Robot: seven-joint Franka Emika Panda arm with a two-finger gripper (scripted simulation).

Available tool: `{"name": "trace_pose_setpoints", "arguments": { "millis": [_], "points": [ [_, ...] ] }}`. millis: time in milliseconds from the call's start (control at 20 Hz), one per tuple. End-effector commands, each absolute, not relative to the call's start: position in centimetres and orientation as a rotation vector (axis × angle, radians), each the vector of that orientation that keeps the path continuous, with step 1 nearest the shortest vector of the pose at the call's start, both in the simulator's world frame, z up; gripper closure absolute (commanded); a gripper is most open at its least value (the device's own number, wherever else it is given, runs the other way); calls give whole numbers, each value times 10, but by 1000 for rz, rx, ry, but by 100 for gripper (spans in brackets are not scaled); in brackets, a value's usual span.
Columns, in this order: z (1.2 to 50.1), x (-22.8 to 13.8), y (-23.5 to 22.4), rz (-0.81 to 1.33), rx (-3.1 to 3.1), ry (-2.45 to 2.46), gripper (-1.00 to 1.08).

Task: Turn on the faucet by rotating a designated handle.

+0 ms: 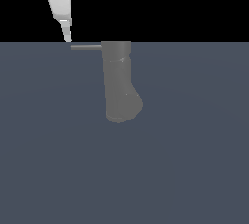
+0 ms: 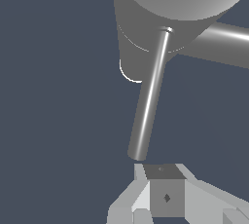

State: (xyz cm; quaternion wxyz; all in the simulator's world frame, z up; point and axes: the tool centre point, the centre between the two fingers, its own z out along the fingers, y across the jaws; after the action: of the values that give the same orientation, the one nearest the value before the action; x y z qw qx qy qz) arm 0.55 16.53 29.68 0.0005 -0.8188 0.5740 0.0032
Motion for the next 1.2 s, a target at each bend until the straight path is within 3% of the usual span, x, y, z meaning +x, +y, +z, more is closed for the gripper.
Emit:
{"name": "trace_pose_setpoints", "arguments": {
  "millis": [0, 600, 1150],
  "points": [
    [290, 19, 164, 6, -2526, 1867, 108],
    [270, 60, 154, -1, -2383, 2049, 108],
    [270, 55, 151, -2, -2372, 2060, 108]
  ]
}}
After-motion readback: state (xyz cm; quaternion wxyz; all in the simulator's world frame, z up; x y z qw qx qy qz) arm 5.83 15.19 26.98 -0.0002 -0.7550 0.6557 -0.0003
